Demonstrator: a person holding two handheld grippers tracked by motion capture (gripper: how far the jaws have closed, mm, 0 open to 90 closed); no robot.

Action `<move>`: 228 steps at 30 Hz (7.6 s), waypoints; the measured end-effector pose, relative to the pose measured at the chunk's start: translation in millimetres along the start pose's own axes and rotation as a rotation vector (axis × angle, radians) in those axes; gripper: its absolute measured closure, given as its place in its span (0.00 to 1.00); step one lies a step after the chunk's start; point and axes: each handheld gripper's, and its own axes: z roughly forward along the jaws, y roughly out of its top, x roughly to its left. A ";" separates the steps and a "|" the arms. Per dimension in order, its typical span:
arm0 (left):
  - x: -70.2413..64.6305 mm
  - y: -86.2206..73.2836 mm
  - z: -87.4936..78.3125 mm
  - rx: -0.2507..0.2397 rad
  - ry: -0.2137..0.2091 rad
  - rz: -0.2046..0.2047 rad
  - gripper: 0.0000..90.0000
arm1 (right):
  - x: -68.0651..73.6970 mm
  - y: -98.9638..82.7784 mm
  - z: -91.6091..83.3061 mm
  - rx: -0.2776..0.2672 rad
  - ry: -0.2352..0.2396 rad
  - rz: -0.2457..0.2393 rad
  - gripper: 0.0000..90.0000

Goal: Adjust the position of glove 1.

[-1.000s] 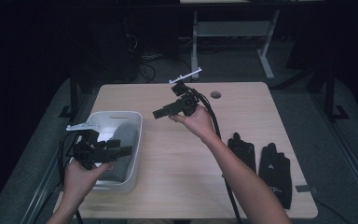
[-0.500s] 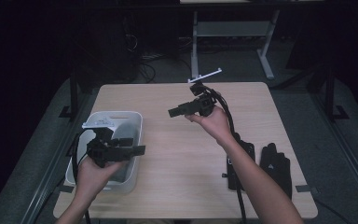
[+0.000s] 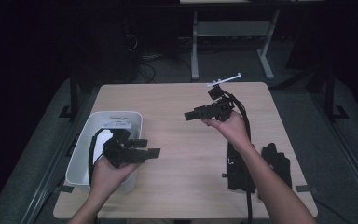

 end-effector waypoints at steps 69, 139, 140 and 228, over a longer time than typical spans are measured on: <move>-73.5 2.4 118.2 0.098 -0.157 0.136 0.27 | -70.8 -165.4 -126.3 -0.072 -0.221 0.149 0.38; -79.4 -12.5 136.9 0.127 -0.179 0.137 0.26 | -59.2 -200.6 -140.5 0.038 -0.493 0.042 0.85; -78.8 -12.5 136.4 0.128 -0.178 0.136 0.26 | -59.2 -200.6 -140.5 0.038 -0.493 0.042 0.85; -71.1 -39.2 186.3 0.244 -0.201 0.048 0.30 | -45.5 -211.7 -62.7 0.033 -0.289 0.066 0.60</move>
